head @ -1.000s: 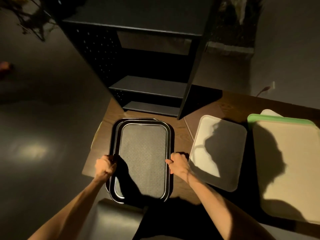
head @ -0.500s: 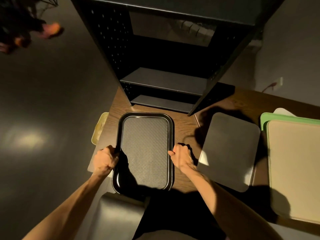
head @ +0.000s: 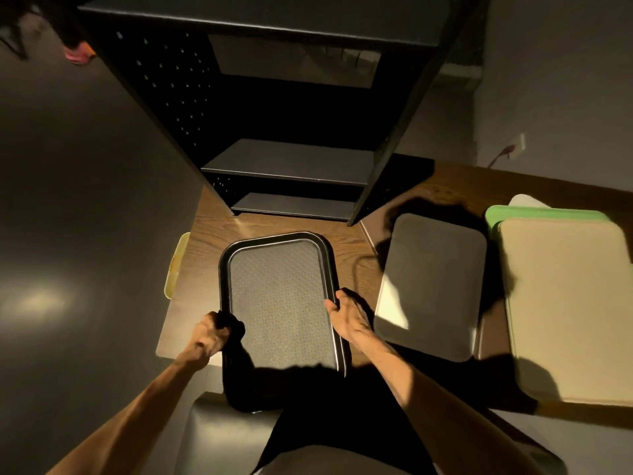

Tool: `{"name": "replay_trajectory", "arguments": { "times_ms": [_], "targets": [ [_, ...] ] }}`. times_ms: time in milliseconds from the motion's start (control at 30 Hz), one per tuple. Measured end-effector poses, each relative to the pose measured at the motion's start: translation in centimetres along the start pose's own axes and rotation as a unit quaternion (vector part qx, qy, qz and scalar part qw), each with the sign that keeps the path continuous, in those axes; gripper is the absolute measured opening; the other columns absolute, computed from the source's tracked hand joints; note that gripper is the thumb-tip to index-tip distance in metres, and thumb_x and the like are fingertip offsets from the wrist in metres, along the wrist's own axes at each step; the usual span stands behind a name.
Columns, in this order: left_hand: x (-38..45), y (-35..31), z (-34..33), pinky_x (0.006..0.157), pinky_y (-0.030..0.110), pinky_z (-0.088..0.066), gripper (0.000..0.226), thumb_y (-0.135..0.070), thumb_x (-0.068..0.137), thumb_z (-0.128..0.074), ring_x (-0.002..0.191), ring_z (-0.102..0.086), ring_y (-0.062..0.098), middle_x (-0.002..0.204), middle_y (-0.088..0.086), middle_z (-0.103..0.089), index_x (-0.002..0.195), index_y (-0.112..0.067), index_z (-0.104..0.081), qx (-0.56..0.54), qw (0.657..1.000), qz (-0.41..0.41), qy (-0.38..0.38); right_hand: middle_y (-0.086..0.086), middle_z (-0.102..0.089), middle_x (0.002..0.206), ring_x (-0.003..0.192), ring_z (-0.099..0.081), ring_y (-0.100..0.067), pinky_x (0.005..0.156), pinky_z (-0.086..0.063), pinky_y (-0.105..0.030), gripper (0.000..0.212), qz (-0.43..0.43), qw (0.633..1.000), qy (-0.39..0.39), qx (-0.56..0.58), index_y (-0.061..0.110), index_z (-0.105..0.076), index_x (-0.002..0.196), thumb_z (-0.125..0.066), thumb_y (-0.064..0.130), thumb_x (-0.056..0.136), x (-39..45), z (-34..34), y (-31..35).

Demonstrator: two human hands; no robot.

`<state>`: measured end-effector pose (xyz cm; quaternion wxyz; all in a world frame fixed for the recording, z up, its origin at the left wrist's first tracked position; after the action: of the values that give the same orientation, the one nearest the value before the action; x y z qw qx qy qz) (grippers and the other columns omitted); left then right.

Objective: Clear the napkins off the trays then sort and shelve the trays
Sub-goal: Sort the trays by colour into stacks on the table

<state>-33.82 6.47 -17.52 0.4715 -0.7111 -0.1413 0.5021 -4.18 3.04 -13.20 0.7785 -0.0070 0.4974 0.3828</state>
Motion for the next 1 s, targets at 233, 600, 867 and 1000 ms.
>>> {"name": "replay_trajectory", "arguments": {
  "times_ms": [233, 600, 867, 1000],
  "targets": [
    [-1.6, -4.0, -6.8, 0.075, 0.052, -0.055, 0.014, -0.005, 0.085, -0.07, 0.077, -0.059, 0.024, 0.085, 0.016, -0.06, 0.088, 0.003, -0.059, 0.118, 0.971, 0.175, -0.115, -0.012, -0.056, 0.138, 0.13, -0.049, -0.033, 0.108, -0.04, -0.039, 0.044, 0.0, 0.997, -0.079, -0.02, 0.017, -0.05, 0.137, -0.045, 0.036, 0.098, -2.2, 6.1, -4.9],
    [3.4, -11.1, -19.8, 0.049, 0.023, -0.056, 0.026, -0.001, 0.086, -0.067, 0.072, -0.063, 0.02, 0.091, 0.018, -0.062, 0.107, 0.011, -0.056, 0.161, 0.974, 0.151, -0.043, -0.015, -0.071, 0.099, 0.101, -0.066, -0.033, 0.085, -0.047, -0.034, 0.033, -0.025, 0.975, -0.204, 0.079, 0.009, -0.068, 0.095, -0.053, 0.038, 0.094, -5.6, 17.1, -16.4],
    [8.0, -16.4, -32.4, 0.049, 0.026, -0.058, 0.04, 0.006, 0.079, -0.074, 0.08, -0.065, 0.025, 0.102, 0.023, -0.063, 0.112, 0.014, -0.05, 0.126, 0.987, 0.098, -0.001, -0.02, -0.072, 0.103, 0.097, -0.066, -0.037, 0.092, -0.047, -0.044, 0.025, -0.038, 0.919, -0.324, 0.22, 0.002, -0.073, 0.103, -0.055, 0.019, 0.097, -8.2, 25.9, -26.1],
    [10.2, -18.0, -39.2, 0.054, 0.031, -0.06, 0.028, 0.005, 0.079, -0.074, 0.072, -0.063, 0.021, 0.09, 0.017, -0.061, 0.098, 0.003, -0.054, 0.124, 0.989, 0.083, 0.013, -0.023, -0.07, 0.106, 0.101, -0.063, -0.04, 0.089, -0.044, -0.04, 0.026, -0.058, 0.893, -0.371, 0.246, -0.001, -0.071, 0.105, -0.054, 0.017, 0.098, -9.7, 30.2, -30.2]
  ]
}}
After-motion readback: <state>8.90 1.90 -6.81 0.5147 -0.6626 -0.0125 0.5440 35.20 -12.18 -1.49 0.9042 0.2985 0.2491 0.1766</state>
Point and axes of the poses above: each hand's wrist, its own x-axis towards the middle knuckle, its own z-axis out of the back of the hand, y = z × x, the point moved 3 cm from there along x, towards the middle knuckle
